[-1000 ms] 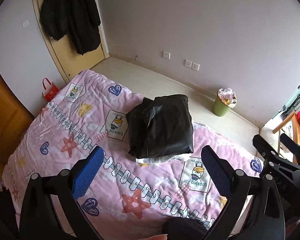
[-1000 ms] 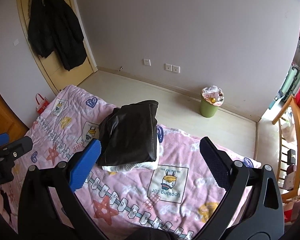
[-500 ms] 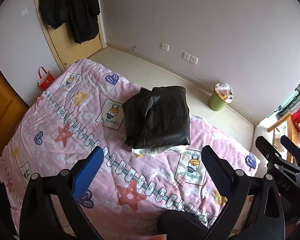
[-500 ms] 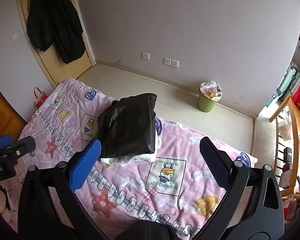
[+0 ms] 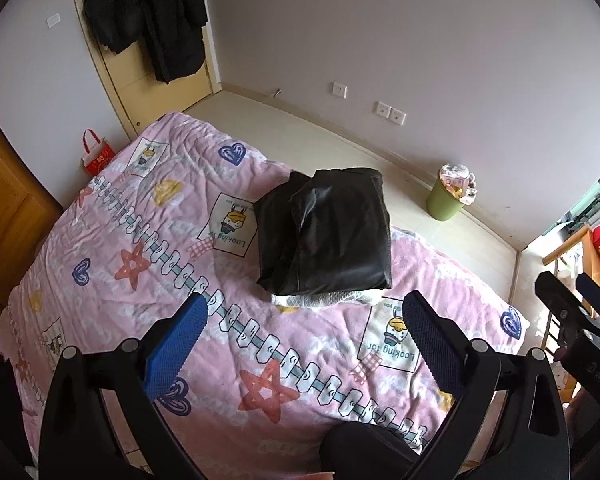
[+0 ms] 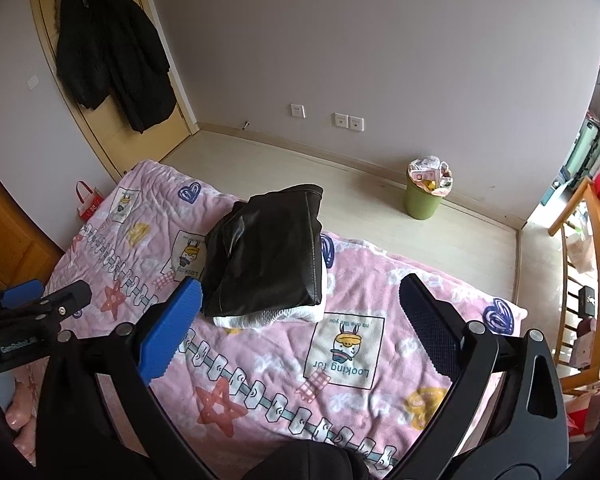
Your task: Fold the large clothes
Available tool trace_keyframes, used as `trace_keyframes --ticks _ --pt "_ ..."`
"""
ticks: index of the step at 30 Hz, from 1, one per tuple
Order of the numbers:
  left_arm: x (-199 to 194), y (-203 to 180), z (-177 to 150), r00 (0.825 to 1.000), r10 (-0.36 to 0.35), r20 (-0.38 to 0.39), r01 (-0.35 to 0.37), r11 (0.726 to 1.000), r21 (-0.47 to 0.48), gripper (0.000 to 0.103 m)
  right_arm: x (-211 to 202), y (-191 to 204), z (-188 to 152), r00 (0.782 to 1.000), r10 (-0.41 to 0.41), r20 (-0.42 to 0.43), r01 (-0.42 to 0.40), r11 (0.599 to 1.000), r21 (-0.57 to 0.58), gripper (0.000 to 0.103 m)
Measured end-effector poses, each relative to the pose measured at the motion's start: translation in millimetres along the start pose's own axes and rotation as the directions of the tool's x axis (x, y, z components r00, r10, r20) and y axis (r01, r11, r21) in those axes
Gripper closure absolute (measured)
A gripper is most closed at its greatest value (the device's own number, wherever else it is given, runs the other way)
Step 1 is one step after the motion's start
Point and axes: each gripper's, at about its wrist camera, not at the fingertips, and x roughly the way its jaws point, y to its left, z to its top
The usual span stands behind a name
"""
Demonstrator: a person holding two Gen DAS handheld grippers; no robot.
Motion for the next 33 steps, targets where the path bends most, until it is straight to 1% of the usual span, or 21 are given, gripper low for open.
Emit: trace_keyframes --ticks 6,9,14,23,33 --pt "3.6 1.2 2.7 1.0 0.005 -0.001 -0.005 1.0 -0.001 0.008 0.3 0.0 1.8 1.0 0.007 0.021 -0.007 1.0 0.014 0.006" --pt "3.4 1.2 3.9 1.0 0.009 0.004 -0.01 1.0 0.005 0.008 0.6 -0.2 3.3 0.999 0.036 0.031 -0.037 0.999 0.026 0.006" --pt "4.4 1.5 5.2 1.0 0.003 0.008 -0.003 1.0 0.009 0.008 -1.4 6.4 5.1 0.998 0.027 0.057 -0.028 1.0 0.004 0.006" --pt "6.3 1.5 8.8 0.999 0.024 0.023 -0.025 0.999 0.026 0.008 4.6 12.0 5.7 0.998 0.045 0.036 -0.045 0.999 -0.002 0.006" --pt "8.7 2.1 10.5 1.0 0.019 0.024 -0.02 0.999 0.03 0.008 7.5 13.8 8.4 0.999 0.041 0.034 -0.041 0.999 -0.004 0.006"
